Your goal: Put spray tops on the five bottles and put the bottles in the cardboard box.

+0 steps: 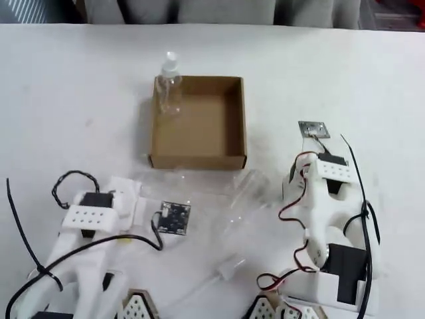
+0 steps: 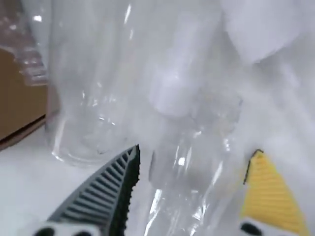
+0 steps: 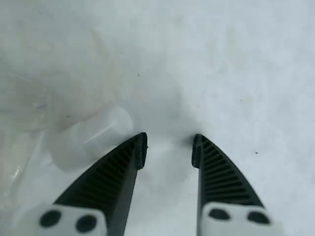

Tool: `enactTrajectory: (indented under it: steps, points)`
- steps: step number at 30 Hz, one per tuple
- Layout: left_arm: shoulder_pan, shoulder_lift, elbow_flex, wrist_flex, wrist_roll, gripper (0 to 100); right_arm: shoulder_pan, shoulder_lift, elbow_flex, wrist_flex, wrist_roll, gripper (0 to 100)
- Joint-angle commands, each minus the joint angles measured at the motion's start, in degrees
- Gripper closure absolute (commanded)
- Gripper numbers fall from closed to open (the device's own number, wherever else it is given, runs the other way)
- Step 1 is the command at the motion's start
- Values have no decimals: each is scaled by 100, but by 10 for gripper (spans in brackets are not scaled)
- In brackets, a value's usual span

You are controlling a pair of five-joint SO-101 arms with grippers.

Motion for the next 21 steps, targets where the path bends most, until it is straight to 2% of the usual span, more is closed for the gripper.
enactTrajectory:
  steps: [1, 7, 9, 17, 21]
  points:
    - [224, -136, 9, -105, 149, 695, 4, -4, -70, -57, 62, 865]
    - [224, -136, 18, -105, 141, 991, 4, -4, -70, -57, 62, 865]
    - [163, -136, 26, -62, 141, 953, 13, -4, -70, -57, 62, 865]
    - [66, -189, -237, 466, 185, 978, 13, -4, -70, -57, 62, 865]
    - [-259, -189, -1116, 1565, 185, 978, 13, -4, -70, -57, 62, 865]
